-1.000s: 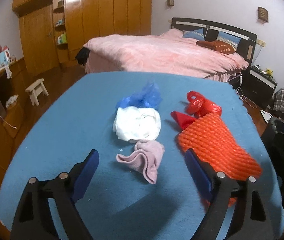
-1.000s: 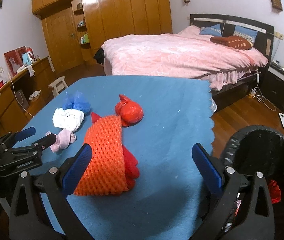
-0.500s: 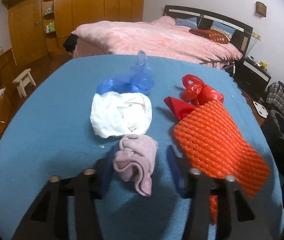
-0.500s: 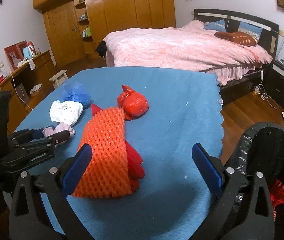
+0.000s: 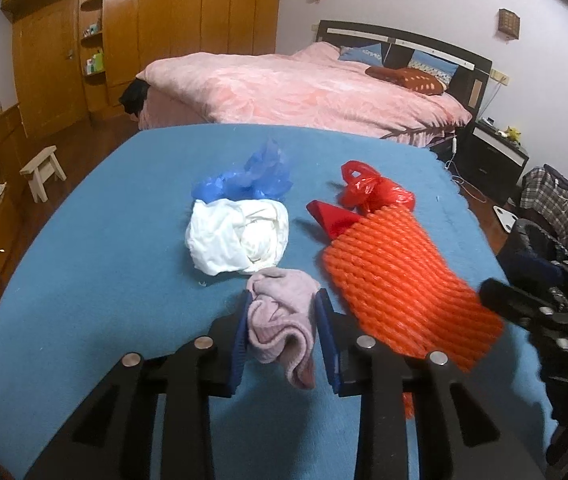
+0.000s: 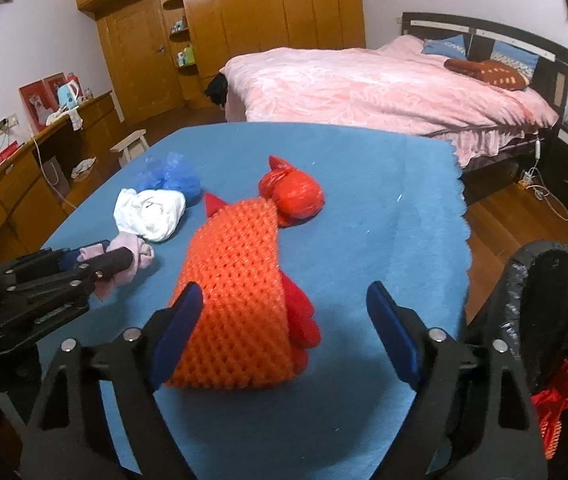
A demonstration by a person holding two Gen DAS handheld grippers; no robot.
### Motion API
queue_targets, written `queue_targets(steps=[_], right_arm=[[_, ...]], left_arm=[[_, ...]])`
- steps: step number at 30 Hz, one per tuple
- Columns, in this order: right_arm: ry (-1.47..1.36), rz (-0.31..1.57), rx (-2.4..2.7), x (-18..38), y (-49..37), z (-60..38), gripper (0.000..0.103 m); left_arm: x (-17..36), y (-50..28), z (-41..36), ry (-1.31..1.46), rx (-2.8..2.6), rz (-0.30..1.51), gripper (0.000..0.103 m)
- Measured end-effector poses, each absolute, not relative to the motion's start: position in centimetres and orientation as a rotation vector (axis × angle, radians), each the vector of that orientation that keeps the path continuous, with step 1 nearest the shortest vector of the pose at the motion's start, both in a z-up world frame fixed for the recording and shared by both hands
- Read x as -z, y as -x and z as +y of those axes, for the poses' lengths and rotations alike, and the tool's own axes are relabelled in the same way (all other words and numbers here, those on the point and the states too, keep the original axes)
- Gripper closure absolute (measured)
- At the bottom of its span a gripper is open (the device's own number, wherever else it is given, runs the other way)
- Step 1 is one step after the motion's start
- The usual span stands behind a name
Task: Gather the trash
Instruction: 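Grasp the pink sock with the left tool while the right tool grasps the orange mesh net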
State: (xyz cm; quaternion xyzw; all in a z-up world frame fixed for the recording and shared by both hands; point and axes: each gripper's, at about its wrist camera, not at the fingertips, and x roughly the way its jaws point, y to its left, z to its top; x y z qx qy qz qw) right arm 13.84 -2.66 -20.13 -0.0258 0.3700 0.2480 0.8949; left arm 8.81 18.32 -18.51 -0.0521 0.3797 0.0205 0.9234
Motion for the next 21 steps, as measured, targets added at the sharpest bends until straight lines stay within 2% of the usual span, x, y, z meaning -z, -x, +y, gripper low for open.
queue_targets(steps=[8,10,11,13,15,16,21], right_arm=[[0.077,0.798,-0.564,20.9,-13.5,-1.3,0.043],[0.096,0.818,-0.582,21.3,-13.5,-0.7,0.055],[0.103,0.827,-0.591,21.5,-13.5,-0.5,0.058],[0.113,0.844,-0.604,21.9,-13.4,-0.3,0.074],[0.12,0.841,-0.612,21.9,-13.2,-0.2,0.079],[0.123,0.834,-0.616,21.8,-13.0,-0.3,0.086],[0.114,0.8,-0.64,20.5,-12.7,-0.6,0.089]], left_arm=[[17.0,-7.7,18.2,0.121,-0.04,0.748,0.072],[16.6,-7.7,18.3,0.124,-0.039,0.741,0.072],[16.5,-7.7,18.3,0.126,-0.039,0.739,0.072],[16.3,-7.8,18.4,0.128,-0.041,0.736,0.072],[16.1,-7.8,18.5,0.129,-0.042,0.731,0.072],[16.2,-7.6,18.5,0.129,-0.043,0.728,0.072],[15.7,-7.5,18.4,0.132,-0.046,0.715,0.072]])
